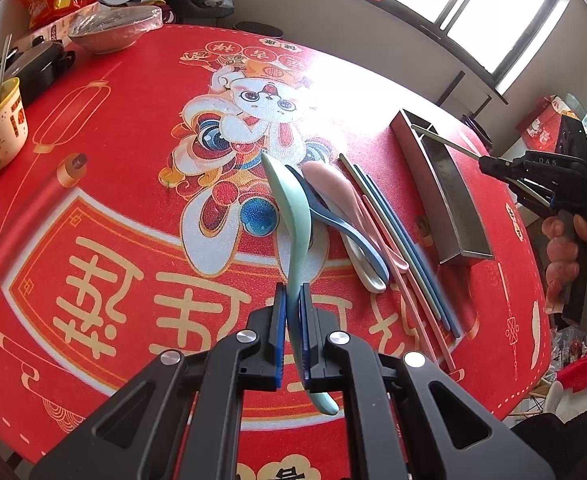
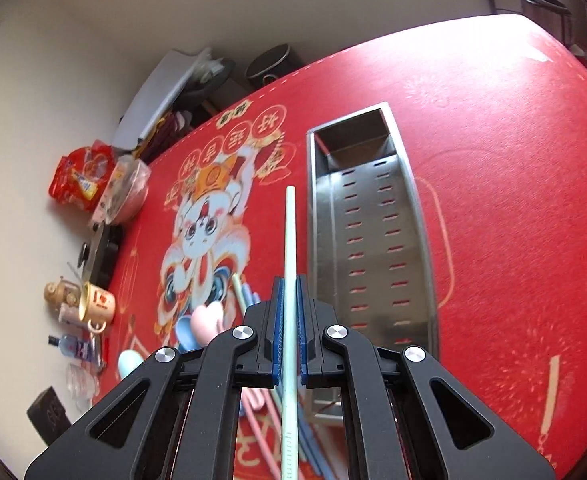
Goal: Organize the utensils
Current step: 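Carry the green chopstick into the steel tray and open the right tool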
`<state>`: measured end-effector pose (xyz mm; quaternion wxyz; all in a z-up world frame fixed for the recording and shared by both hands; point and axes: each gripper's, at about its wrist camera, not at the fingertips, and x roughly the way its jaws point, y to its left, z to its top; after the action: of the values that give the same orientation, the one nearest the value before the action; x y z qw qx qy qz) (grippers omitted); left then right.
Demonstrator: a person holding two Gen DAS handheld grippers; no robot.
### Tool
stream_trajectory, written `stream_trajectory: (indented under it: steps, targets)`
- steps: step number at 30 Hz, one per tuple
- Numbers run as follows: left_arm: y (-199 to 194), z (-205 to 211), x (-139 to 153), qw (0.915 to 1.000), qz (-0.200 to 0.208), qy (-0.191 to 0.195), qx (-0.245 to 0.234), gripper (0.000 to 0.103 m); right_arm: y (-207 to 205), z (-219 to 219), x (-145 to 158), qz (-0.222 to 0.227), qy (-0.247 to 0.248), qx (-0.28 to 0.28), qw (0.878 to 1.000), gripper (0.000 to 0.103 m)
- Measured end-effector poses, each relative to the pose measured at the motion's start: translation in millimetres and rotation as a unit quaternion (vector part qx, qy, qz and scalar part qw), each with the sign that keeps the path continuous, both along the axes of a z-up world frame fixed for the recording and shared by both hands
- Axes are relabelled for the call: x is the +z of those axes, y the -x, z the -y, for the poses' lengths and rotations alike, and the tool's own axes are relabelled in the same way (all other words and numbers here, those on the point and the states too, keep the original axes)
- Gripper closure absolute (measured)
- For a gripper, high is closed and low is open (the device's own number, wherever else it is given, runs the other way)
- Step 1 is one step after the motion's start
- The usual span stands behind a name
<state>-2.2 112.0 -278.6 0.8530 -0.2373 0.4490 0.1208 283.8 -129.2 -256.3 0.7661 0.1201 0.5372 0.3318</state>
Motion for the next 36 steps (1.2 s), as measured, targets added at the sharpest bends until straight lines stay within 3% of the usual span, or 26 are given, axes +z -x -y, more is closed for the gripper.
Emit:
stream_trajectory:
  steps: [5,14,23,26,28,30,34,36]
  targets:
    - [6.3,-2.4,0.4,0.9999,-0.004,-0.002,0.012,0.097,-20.3,-3.9,-20.1,-0.005,0.032,-0.016,0.999,0.097]
    - [18.3,-7.5,1.4,0.9994,-0.013,-0.009,0.030,0.097,-19.7,-29.4,-61.1,-0.048,0.061,-0.003,0.997,0.097]
    - [18.2,-7.3,5.9,0.9994,-0.010,-0.013,0.032,0.097,-11.3,-32.9,-63.2,-0.051,0.071,0.010,0.996,0.095]
    - [12.5,-3.9,8.6,0.9996,-0.006,-0.017,0.023,0.097,-6.7,-28.6,-52.4,-0.030,0.075,0.007,0.997,0.095]
    - [8.0,-1.9,10.9,0.9997,-0.003,-0.019,0.017,0.097,-0.9,-26.1,-42.7,-0.001,0.086,0.014,0.996,0.086]
    - [2.9,-0.7,13.2,0.9997,0.001,-0.020,0.012,0.097,6.9,-21.1,-32.4,0.029,0.097,0.015,0.995,0.042]
    - [-8.9,2.9,18.0,0.9998,0.009,-0.020,0.003,0.097,17.4,-4.7,-19.5,0.051,0.088,0.018,0.995,0.042]
    - [-16.0,5.4,20.4,0.9998,0.011,-0.019,-0.002,0.097,22.9,3.4,-14.1,0.062,0.083,0.017,0.994,0.037]
